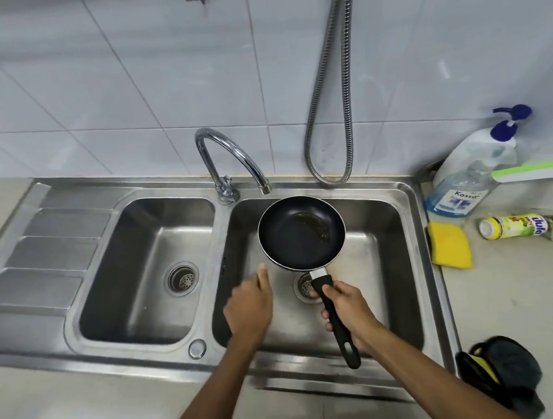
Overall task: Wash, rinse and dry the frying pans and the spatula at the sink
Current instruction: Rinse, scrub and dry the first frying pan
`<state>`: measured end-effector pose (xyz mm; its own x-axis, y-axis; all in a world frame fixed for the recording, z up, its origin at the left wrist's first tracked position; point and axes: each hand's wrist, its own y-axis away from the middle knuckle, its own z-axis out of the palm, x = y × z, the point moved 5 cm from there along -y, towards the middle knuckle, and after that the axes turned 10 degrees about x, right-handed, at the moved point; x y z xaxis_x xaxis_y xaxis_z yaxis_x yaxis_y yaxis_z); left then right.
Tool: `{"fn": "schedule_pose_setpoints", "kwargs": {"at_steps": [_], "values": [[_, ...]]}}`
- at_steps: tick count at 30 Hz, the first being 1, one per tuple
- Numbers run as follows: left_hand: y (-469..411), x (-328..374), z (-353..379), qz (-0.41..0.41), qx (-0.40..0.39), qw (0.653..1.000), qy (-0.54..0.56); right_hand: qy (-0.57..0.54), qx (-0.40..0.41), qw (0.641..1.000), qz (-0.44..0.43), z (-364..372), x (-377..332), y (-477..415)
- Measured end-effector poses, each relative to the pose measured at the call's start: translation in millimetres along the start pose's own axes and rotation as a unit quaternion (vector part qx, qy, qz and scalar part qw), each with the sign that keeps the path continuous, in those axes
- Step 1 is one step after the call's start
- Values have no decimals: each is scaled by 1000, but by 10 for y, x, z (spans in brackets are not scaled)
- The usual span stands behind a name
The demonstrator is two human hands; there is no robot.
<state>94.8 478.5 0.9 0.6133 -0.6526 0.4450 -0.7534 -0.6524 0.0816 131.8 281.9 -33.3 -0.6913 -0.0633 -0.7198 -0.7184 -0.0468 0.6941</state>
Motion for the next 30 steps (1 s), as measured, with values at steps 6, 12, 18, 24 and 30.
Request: {"fn": "schedule_pose_setpoints", "kwargs": {"at_steps": [6,12,18,24,30], "values": [[-1227,394,-376,205,35,978,-10,92,41,992,-81,-154,-15,-66],[-1873,545,-228,248,-44,946,-206,136,49,981,-126,-149,-121,-9],[-1741,407,-102,245,29,957,-151,181,53,966,-178,-171,-197,49],[-1434,152,-36,180,39,976,-117,189,61,962,-186,-170,-231,74],[-1244,-236,250,140,-121,976,-119,189,74,958,-202,-205,-222,65]]}}
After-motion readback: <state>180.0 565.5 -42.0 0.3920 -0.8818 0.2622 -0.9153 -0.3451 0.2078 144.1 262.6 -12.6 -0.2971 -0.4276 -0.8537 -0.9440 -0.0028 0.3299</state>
